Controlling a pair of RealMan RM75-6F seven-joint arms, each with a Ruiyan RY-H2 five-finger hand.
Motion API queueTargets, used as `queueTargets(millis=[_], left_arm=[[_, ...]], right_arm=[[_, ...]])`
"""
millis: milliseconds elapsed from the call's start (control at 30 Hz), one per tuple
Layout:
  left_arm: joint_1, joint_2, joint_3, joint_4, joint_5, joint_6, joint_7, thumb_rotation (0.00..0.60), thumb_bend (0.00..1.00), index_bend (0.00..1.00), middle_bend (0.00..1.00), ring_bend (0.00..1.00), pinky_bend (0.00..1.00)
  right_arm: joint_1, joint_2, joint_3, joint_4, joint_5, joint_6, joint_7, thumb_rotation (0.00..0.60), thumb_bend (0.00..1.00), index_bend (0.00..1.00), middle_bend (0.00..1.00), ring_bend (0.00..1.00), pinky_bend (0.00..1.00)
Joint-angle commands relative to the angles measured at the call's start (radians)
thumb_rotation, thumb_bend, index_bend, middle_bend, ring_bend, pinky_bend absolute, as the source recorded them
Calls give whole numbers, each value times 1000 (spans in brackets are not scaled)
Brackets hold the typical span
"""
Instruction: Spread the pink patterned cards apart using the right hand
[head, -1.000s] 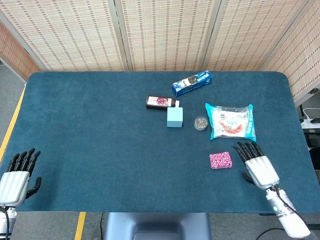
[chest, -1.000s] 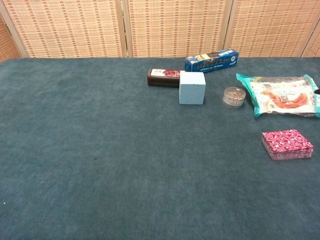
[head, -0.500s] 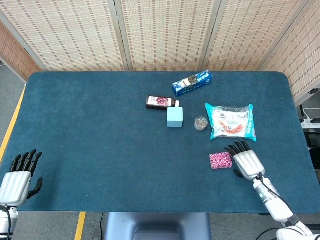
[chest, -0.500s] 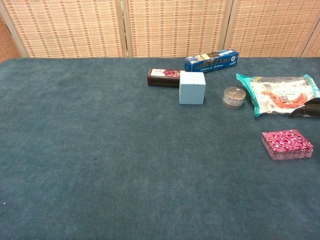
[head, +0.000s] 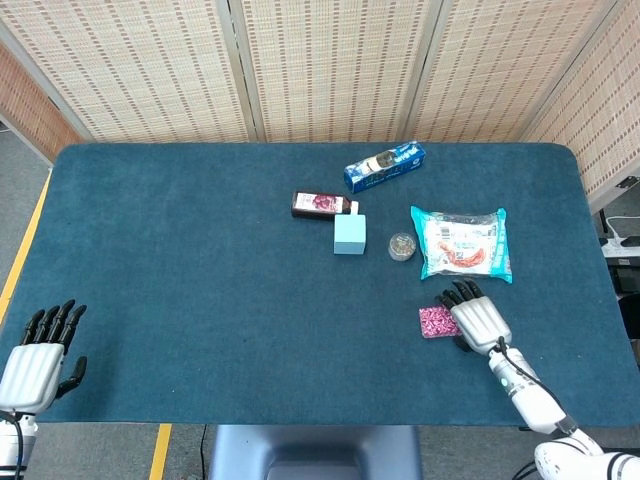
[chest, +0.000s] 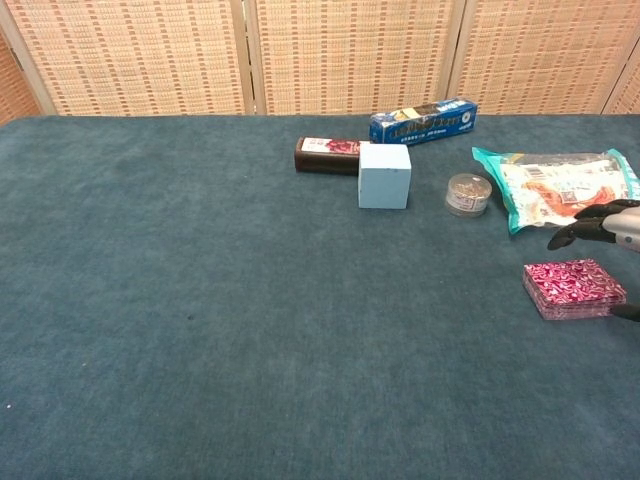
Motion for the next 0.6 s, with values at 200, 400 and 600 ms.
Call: queueTargets(millis=[200,400,600], left_arm=[[-1,2,1,-2,0,-3,0,600,452,0,0,0,59],[-1,5,5,-2,8,-2,-10,600,452,0,0,0,59],[-1,7,7,-1,11,-5,-15,600,452,0,0,0,59]], right_arm=[[20,-19,-1,2,35,-7,-21,600,214,220,183,0,0],[30,-34,-5,7,47,0,-28,600,214,257,209,0,0],[35,-46,-9,10,56,13,-36,600,214,283,238,1,0]])
